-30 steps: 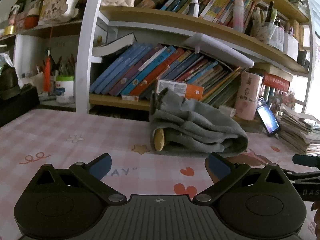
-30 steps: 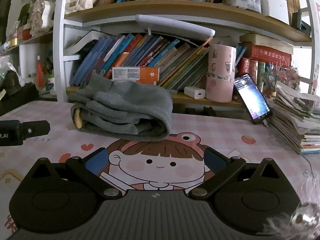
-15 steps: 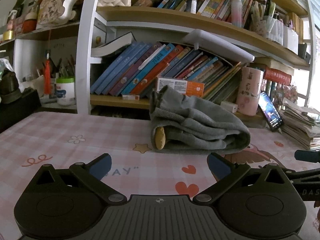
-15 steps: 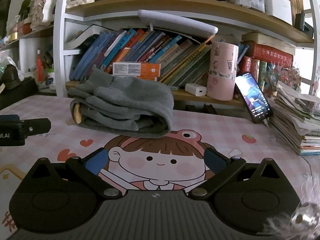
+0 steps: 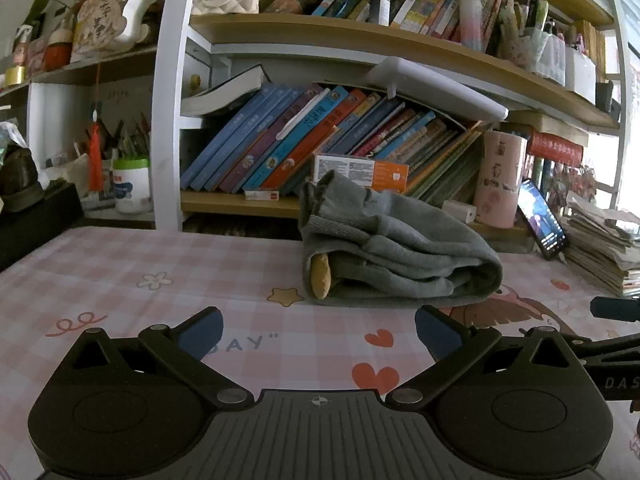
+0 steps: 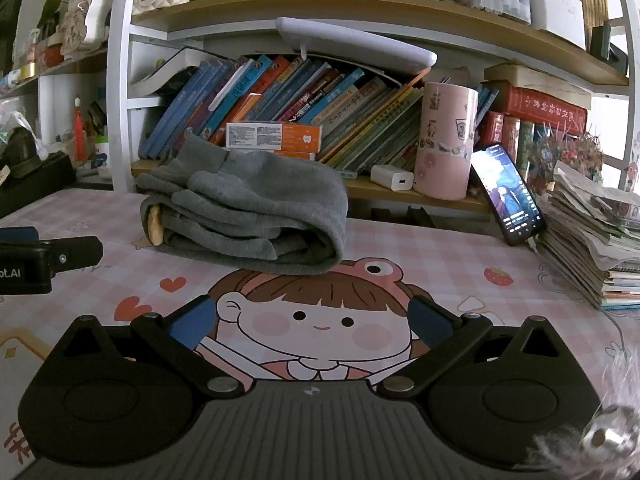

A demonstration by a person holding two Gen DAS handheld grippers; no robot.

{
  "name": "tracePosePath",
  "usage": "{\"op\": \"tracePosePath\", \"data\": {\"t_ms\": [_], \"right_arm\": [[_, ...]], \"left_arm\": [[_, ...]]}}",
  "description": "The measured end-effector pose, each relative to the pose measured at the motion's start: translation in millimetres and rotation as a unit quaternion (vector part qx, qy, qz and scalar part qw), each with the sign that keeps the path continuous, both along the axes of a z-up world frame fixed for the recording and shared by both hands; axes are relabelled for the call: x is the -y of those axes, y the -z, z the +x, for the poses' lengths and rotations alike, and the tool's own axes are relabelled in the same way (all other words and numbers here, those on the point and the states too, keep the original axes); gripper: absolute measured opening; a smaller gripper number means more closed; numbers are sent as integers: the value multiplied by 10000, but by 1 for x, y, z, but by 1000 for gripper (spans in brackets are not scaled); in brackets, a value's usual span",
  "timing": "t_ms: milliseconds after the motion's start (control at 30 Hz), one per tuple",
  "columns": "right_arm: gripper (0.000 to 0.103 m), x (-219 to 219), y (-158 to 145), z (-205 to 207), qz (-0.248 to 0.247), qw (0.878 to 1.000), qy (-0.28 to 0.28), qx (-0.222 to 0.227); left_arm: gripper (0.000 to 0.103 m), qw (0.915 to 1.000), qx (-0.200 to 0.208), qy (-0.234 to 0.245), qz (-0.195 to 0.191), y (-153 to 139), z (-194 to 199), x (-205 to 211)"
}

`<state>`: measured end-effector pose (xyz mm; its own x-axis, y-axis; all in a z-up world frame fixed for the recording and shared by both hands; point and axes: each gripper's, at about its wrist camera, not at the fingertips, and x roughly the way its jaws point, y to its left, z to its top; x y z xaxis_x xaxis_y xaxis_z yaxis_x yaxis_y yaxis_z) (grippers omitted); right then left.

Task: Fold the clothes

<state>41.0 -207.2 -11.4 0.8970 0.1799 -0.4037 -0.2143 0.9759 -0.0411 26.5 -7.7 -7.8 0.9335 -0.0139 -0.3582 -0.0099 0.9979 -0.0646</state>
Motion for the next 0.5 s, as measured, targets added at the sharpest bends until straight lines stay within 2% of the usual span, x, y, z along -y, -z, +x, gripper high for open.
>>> {"op": "tracePosePath", "data": {"t_ms": [500], "right_arm": [[103,0,1,0,-11,10000,1,-16]], "left_arm": [[103,10000,-10,-7,38,1,0,2]]}}
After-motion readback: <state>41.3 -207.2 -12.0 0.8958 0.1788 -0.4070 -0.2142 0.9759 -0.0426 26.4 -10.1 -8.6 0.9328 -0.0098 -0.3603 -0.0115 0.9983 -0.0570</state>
